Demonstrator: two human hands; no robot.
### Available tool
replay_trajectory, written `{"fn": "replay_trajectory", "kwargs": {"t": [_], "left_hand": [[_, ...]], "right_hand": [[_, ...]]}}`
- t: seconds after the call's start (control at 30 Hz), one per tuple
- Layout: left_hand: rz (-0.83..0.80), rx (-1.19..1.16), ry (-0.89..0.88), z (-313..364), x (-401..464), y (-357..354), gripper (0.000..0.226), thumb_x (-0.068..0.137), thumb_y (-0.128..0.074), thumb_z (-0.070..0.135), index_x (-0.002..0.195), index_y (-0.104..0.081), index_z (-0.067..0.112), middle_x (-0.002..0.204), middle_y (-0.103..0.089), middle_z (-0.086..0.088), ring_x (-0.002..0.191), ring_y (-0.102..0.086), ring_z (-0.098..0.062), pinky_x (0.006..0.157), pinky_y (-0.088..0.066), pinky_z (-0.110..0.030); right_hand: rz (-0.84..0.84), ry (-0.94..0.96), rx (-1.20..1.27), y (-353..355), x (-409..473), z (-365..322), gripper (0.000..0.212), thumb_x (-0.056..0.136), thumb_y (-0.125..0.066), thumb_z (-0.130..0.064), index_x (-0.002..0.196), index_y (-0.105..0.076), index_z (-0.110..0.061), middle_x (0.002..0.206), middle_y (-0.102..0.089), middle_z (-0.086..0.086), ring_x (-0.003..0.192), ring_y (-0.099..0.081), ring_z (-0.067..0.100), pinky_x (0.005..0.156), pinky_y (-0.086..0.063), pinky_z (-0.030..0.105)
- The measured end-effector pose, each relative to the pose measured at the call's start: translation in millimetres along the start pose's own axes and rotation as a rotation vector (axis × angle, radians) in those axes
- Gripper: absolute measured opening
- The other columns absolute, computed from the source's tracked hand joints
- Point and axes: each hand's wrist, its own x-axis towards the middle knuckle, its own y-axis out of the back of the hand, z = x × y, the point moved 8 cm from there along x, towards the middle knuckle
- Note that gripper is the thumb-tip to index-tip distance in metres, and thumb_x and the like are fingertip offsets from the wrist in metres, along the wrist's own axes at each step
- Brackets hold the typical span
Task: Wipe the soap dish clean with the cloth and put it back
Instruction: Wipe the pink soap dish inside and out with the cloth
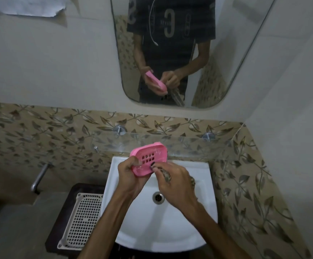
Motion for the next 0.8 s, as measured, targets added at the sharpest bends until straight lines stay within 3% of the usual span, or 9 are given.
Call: {"fn": "replay_trajectory", "kwargs": {"t": [0.1,0.2,0.27,0.33,0.43,0.53,0.6,0.7,0.8], "left_hand": [[-0.029,-0.018,-0.01,3,2,-8,0.045,0.058,-0.045,0.01,0.083,-0.081,0.007,0.093,-0.073,-0.022,0.096,-0.065,-0.04,0.098,-0.048,-0.056],[0.017,-0.065,0.004,3,5,-5,0.045,0.064,-0.037,0.009,0.075,-0.08,0.006,0.087,-0.073,-0.021,0.091,-0.061,-0.039,0.085,-0.051,-0.049],[0.003,-0.072,0.004,4,5,-8,0.044,0.063,-0.038,0.009,0.077,-0.081,0.007,0.087,-0.073,-0.02,0.089,-0.064,-0.038,0.081,-0.054,-0.048],[0.0,-0.054,0.0,1,3,-5,0.039,0.057,-0.05,0.013,0.079,-0.081,0.006,0.089,-0.073,-0.021,0.089,-0.066,-0.037,0.085,-0.053,-0.049],[-0.005,-0.047,-0.006,1,1,-2,0.046,0.04,-0.063,0.015,0.082,-0.081,0.007,0.092,-0.073,-0.021,0.091,-0.066,-0.037,0.086,-0.051,-0.047],[-0.028,-0.032,-0.015,2,2,-5,0.042,0.059,-0.048,0.01,0.083,-0.082,0.009,0.092,-0.074,-0.02,0.088,-0.071,-0.034,0.092,-0.051,-0.052],[-0.015,-0.058,-0.009,2,4,-7,0.045,0.071,-0.037,0.007,0.079,-0.081,0.009,0.089,-0.072,-0.019,0.085,-0.068,-0.034,0.088,-0.05,-0.048],[-0.009,-0.094,-0.018,6,5,-10,0.042,0.065,-0.042,0.009,0.081,-0.08,0.007,0.095,-0.067,-0.023,0.087,-0.063,-0.036,0.086,-0.051,-0.047],[-0.044,-0.099,-0.03,5,3,-13,0.046,0.066,-0.038,0.009,0.084,-0.081,0.007,0.095,-0.071,-0.023,0.091,-0.067,-0.039,0.092,-0.053,-0.052]], "right_hand": [[0.121,-0.079,0.036,6,4,18,0.018,0.094,-0.072,-0.02,0.111,-0.08,-0.022,0.1,-0.079,-0.004,0.085,-0.07,0.006,0.076,-0.061,0.035],[0.066,-0.117,0.227,-7,-2,10,0.021,0.095,-0.071,-0.021,0.114,-0.08,-0.019,0.108,-0.08,-0.007,0.095,-0.073,0.001,0.083,-0.062,0.031],[0.079,-0.147,0.229,-6,0,14,0.019,0.095,-0.072,-0.021,0.112,-0.081,-0.02,0.107,-0.079,-0.01,0.094,-0.072,-0.001,0.084,-0.063,0.034],[0.093,-0.179,0.171,-2,2,21,0.016,0.097,-0.07,-0.022,0.108,-0.081,-0.022,0.102,-0.079,-0.01,0.09,-0.07,0.001,0.081,-0.063,0.038],[0.013,-0.077,0.173,-7,-1,11,0.016,0.098,-0.067,-0.023,0.106,-0.08,-0.021,0.099,-0.079,-0.007,0.086,-0.071,0.004,0.076,-0.061,0.035],[0.175,-0.115,0.154,3,1,19,0.019,0.096,-0.07,-0.023,0.112,-0.08,-0.02,0.102,-0.08,-0.006,0.09,-0.072,0.004,0.081,-0.061,0.034],[0.216,-0.136,0.225,1,-1,17,0.022,0.096,-0.071,-0.024,0.114,-0.08,-0.017,0.105,-0.079,-0.005,0.093,-0.072,0.003,0.083,-0.061,0.03],[0.202,-0.055,0.215,-7,-3,5,0.022,0.097,-0.071,-0.023,0.116,-0.08,-0.016,0.102,-0.08,-0.003,0.089,-0.072,0.005,0.079,-0.06,0.028],[0.251,-0.14,0.27,-4,-4,14,0.022,0.097,-0.072,-0.018,0.117,-0.079,-0.015,0.103,-0.079,-0.002,0.091,-0.072,0.005,0.079,-0.061,0.033]]}}
